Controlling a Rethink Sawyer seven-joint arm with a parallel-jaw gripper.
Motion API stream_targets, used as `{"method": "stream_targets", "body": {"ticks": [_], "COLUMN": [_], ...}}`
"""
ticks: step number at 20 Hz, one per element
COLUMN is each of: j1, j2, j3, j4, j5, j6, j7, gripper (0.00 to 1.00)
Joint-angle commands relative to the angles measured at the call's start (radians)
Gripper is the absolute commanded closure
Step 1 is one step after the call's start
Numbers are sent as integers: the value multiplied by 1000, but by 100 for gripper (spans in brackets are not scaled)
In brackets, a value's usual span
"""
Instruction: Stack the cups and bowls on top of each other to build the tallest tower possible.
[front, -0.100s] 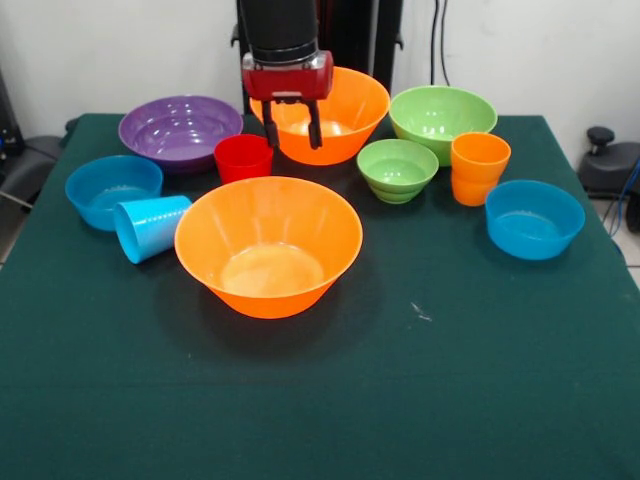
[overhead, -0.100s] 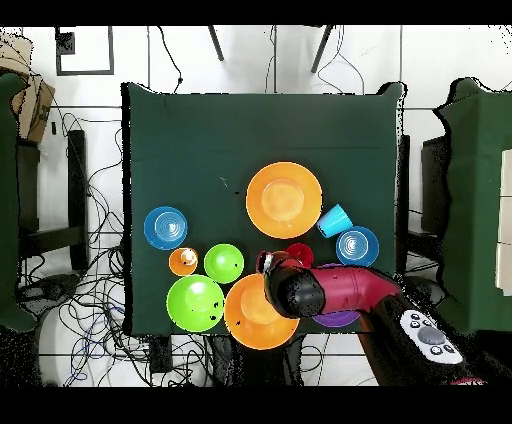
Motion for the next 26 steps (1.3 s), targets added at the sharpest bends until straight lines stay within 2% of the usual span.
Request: {"method": "stream_targets", "body": {"ticks": [1,7,14,21,26], "j1": [32,2,-31,-52,-46], "j2": [66,53,-43,-34,-8], "j3": [12,42,88,108,96], "j4": [-100,-98,-22,-36,-49], "j5": [-75,-61,-10,-10,-32], "j6": [-9,27,85,102,80], "j7": [-16,-48,-58,-75,-63], "gripper": [0,0,0,0,0]}}
